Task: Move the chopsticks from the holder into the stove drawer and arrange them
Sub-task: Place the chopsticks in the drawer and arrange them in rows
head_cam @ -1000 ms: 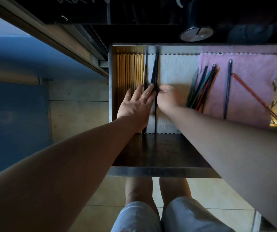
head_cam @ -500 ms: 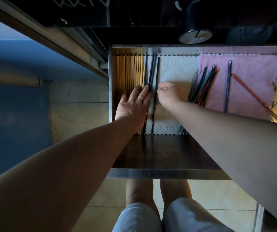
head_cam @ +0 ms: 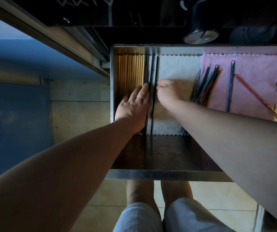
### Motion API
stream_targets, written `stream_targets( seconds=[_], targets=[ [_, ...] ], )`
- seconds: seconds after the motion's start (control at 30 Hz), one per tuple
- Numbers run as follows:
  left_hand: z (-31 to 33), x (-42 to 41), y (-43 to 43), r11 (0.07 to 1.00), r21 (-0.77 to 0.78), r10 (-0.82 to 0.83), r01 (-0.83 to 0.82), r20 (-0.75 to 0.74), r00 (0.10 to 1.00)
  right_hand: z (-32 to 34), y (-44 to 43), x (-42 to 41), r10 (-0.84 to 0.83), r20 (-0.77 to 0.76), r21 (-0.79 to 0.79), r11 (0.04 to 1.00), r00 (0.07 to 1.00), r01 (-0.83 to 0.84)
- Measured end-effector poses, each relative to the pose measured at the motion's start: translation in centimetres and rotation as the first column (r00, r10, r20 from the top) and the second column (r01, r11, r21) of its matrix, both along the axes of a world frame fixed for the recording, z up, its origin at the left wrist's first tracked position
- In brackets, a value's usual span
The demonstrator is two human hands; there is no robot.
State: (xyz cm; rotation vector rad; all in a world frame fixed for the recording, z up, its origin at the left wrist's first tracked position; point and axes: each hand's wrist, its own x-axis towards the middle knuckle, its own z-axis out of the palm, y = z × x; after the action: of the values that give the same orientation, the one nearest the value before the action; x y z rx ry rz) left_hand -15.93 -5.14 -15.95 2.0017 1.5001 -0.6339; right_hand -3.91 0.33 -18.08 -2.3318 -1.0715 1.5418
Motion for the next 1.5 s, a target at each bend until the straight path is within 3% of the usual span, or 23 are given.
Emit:
stream_targets(
  seconds=[0.13, 0.27, 0.4, 0.53, 1.2, 1.5],
  targets=[
    [-0.3, 0.0, -0.3, 0.999, -0.008, 0.045, -0.045, 0.005, 0.999, 0.3, -0.1, -0.2, 0.011, 0.006, 0.002, 1.000, 1.000, -0.011],
    [-0.2, 0.1, -0.4, 0.998, -0.061, -0.027, 0.028, 0.020, 0.999, 0.4, -0.2, -0.1, 0.036, 0.038, 0.001, 0.999, 0.999, -0.036],
    [-0.2, 0.4, -0.3, 1.000, -0.009, -0.027, 0.028, 0.068, 0.997, 0.5, -0.2, 0.3, 0.027, 0.035, -0.003, 1.000, 0.999, -0.027],
    [0.0, 0.6, -0.2, 0.996, -0.035, 0.083, -0.082, 0.035, 0.996, 0.3, -0.4, 0.7, 0.018, 0.042, -0.024, 1.000, 0.999, -0.017],
    [-0.2, 0.7, -0.7, 0.996, -0.065, 0.066, -0.068, -0.028, 0.997, 0.7, -0.6, -0.4, 0.083, -0.070, -0.007, 0.997, 0.994, -0.083],
    [1.1, 3.2, -1.1, 0.998, 0.010, 0.064, -0.064, 0.056, 0.996, 2.2, -1.6, 6.6, 0.107, 0.070, 0.042, 0.993, 0.992, -0.110]
  ],
)
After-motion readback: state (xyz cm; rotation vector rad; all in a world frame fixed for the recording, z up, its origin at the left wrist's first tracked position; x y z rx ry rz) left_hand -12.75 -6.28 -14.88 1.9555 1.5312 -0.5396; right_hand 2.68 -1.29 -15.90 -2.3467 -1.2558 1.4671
